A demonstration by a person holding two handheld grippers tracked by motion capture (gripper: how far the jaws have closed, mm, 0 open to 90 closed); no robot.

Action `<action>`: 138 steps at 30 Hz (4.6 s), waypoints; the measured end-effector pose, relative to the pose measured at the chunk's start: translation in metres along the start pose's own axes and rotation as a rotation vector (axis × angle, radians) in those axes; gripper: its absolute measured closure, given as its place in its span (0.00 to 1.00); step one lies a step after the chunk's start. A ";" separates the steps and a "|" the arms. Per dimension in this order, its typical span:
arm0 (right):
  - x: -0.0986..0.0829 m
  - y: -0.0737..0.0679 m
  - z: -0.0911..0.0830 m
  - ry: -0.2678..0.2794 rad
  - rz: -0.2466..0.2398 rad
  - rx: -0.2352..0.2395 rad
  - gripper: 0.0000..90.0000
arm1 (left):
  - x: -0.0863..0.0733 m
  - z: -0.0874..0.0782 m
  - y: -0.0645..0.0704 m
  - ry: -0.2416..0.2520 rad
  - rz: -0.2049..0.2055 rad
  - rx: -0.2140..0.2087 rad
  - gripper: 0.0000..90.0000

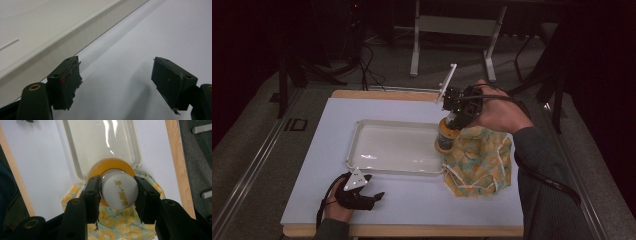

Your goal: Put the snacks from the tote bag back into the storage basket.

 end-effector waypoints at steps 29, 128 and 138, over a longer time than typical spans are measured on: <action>0.010 -0.013 0.019 0.009 -0.038 0.042 0.65 | 0.000 0.000 0.001 0.000 0.004 0.003 0.26; 0.007 -0.028 0.079 -0.057 -0.090 0.109 0.65 | 0.000 0.001 0.000 -0.005 0.001 -0.003 0.25; 0.007 -0.029 0.084 -0.073 -0.093 0.110 0.65 | 0.000 0.001 0.000 -0.004 0.002 -0.001 0.25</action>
Point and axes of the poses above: each handheld gripper's, and its own axes: z roughly forward along the jaws, x roughly out of its top, y roughly to its right, the point moved 3 cm from there along z, roughly forward along the jaws, and after that the axes turned 7 degrees about z, right-handed, at the moved point
